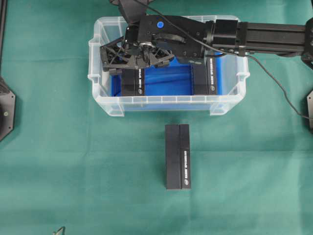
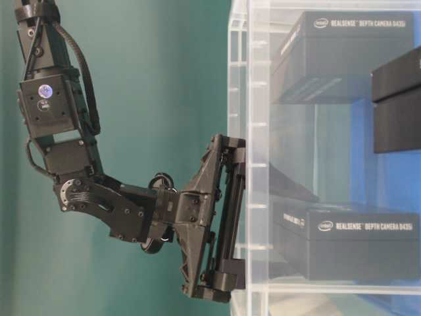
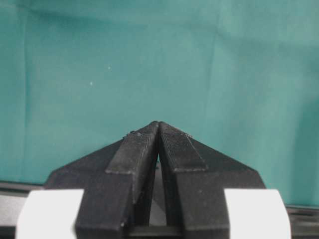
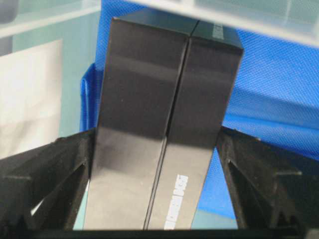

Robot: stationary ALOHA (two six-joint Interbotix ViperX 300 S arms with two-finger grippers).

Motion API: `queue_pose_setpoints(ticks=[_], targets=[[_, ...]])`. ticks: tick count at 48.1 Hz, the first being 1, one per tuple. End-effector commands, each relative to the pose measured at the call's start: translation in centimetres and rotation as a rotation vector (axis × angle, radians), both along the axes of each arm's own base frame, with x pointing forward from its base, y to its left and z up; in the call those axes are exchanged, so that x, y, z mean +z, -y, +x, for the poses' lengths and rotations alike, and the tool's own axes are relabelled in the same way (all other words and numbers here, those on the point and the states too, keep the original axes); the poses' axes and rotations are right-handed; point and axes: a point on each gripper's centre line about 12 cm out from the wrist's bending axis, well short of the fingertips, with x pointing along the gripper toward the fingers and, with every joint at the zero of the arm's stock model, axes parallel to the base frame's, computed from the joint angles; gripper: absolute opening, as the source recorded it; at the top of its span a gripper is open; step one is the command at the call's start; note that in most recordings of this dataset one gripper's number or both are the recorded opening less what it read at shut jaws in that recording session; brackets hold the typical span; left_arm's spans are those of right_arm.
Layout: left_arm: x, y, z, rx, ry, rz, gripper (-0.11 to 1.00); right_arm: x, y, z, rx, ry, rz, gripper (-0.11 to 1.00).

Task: Take the box out of the case with the right arm.
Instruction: 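Lower the right gripper around the left black box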

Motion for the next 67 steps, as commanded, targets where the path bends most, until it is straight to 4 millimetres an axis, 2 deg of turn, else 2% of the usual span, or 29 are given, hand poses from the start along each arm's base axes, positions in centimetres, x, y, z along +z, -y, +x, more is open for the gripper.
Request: queue_pose_setpoints(ticks=[1,46,51,56,67], targets=[[0.7,-0.1,0.2,0.003,0.023,0.0,0.0,1.3,0.0,0.1,-0.01,0.035,0.001,0.94],[0.7,-0.1,0.2,0.003,0.025,0.0,0.0,0.1,-0.2,0.4,-0.061,0.028,0.035,0.92],[0.7,-0.1,0.2,0.002,0.025,0.0,0.0,0.0,-0.4,0.4,-0.069,0.027,0.037,0.87],[0.7,-0.1,0.2,0.002,0.026,0.0,0.0,-0.2,-0.5,0.5,-0.072,0.023,0.04,0.7],[0.7,-0.1,0.2,0.002,0.025,0.002,0.0,-0.2,-0.7,0.5,-0.068,0.022,0.039,0.68]])
